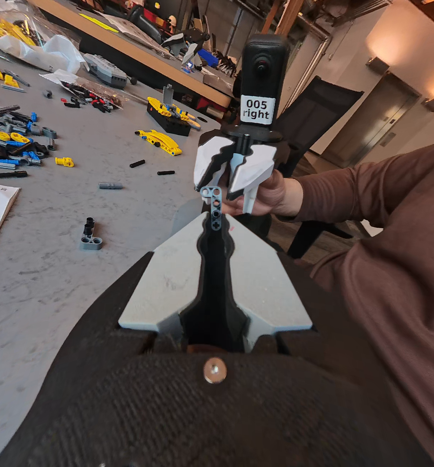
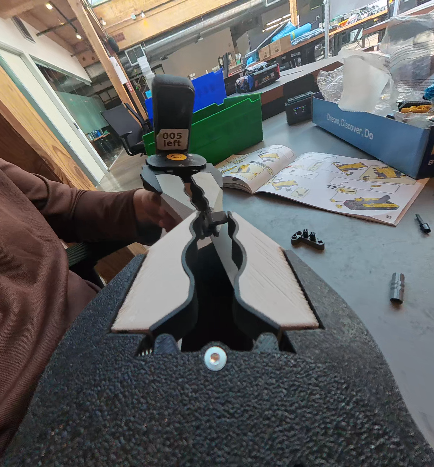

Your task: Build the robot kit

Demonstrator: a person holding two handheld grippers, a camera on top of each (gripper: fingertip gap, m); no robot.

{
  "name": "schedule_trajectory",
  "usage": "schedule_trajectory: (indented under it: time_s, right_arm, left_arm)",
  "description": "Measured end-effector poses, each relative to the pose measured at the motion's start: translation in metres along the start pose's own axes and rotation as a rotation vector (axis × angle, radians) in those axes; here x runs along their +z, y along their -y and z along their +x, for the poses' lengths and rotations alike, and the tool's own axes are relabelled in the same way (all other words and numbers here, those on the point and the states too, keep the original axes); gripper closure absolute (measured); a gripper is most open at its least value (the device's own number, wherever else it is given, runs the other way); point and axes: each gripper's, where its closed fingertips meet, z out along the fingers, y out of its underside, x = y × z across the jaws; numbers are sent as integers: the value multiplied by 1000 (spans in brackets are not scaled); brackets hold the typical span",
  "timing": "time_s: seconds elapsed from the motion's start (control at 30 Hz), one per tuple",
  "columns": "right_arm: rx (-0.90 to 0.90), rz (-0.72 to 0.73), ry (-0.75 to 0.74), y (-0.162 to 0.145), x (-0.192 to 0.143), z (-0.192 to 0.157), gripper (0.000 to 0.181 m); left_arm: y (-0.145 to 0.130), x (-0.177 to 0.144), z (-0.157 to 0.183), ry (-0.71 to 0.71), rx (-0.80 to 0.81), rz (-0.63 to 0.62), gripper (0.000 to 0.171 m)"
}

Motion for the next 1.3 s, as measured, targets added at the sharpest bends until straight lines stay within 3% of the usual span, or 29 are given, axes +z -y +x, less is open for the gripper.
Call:
schedule_trajectory:
  time_s: [0.13,0.43,0.63,1.07,1.17,1.3]
  right_arm:
    - [-32,-49,-51,-9,3,7,163]
    - [33,-5,-41,-3,0,10,162]
    - [39,25,-6,3,-1,3,163]
    - [102,-72,-182,-22,2,37,167]
    - [-9,-152,-275,-30,-1,47,164]
    - [-263,-224,-254,-28,2,32,164]
  left_arm:
    - [-7,2,-7,74,49,-52,167]
    - [13,-4,-14,133,44,95,167]
    - [15,-2,-14,149,61,122,167]
    - [-18,8,-46,518,319,-138,167]
    - [-26,3,-54,567,378,-243,167]
    - [-44,0,-55,547,405,-390,167]
